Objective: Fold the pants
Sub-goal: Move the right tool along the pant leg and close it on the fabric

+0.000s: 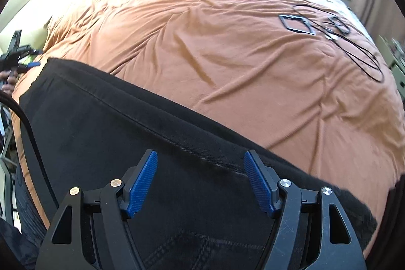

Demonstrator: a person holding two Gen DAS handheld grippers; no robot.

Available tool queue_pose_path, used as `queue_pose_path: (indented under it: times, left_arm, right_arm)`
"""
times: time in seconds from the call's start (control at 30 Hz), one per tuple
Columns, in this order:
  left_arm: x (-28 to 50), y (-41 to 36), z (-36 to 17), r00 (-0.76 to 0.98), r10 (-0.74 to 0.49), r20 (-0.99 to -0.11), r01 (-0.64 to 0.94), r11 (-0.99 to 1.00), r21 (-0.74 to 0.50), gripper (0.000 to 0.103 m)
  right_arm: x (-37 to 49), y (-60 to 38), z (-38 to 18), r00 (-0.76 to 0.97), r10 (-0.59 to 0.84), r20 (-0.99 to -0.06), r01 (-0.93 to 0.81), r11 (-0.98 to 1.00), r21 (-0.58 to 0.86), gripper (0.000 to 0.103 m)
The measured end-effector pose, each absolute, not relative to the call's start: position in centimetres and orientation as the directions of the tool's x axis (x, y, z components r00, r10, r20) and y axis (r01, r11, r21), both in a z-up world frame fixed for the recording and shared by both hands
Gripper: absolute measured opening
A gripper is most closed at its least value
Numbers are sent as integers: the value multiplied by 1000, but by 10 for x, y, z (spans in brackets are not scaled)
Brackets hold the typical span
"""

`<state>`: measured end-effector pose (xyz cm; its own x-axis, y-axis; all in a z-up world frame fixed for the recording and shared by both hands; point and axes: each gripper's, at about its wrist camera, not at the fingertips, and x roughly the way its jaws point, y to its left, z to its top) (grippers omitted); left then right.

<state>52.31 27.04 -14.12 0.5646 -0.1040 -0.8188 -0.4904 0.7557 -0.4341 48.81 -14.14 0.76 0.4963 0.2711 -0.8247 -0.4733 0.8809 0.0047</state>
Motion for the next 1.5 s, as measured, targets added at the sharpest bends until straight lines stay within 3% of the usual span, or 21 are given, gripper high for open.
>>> queue_pose_path:
  times: [0.43, 0.53, 0.83, 1.0, 1.17, 1.43, 1.5]
  left_arm:
    - [566, 263, -177, 427, -112, -897, -541, 763, -353, 64]
    - [573, 263, -185, 394, -112, -912, -561, 757, -335, 64]
    - [590, 257, -202, 286, -60, -956, -588, 777, -224, 64]
    - [593, 253, -208, 241, -32, -970, -603, 778, -175, 64]
    - [594, 252, -209, 200, -24, -980, -602, 786, -142, 64]
    - [601, 251, -210, 139, -22, -990, -608, 787, -102, 64]
    - [603, 247, -209, 122, 0, -993, -607, 791, -75, 58]
  right_arm:
    - [543, -80, -30, 366, 322, -873, -610, 792, 37, 69]
    - [551, -68, -36, 342, 325, -882, -631, 775, 41, 64]
    - [569, -40, -55, 274, 343, -898, -697, 715, 61, 63]
    - [577, -30, -65, 232, 357, -905, -729, 680, 81, 51]
    - [566, -25, -59, 231, 385, -894, -769, 635, 75, 6]
    - [537, -30, -36, 314, 444, -839, -783, 621, 35, 1]
    - [530, -31, -31, 331, 463, -823, -786, 617, 31, 1]
